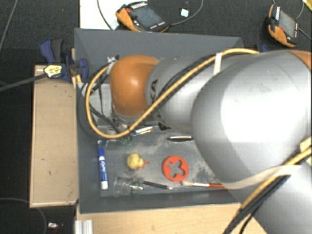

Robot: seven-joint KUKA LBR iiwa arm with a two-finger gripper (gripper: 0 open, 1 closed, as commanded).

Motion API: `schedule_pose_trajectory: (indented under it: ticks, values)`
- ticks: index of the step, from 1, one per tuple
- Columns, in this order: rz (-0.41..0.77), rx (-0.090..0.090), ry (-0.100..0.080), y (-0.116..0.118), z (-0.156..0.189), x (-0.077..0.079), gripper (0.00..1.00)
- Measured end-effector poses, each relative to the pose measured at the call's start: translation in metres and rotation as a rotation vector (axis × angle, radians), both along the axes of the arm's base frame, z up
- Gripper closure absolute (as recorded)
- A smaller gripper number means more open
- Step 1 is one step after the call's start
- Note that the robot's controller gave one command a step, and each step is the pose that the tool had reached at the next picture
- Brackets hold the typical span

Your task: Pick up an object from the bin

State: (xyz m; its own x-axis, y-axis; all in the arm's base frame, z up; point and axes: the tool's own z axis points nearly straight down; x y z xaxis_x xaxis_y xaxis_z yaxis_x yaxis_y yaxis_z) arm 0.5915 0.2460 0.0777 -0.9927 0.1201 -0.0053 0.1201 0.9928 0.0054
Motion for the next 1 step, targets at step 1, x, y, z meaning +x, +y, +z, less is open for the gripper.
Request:
schedule_pose_trajectory:
  ticks: [1]
  values:
    - [-0.001, -0.003, 0.007, -0.0008, 0.0224, -0.0018, 1.00]
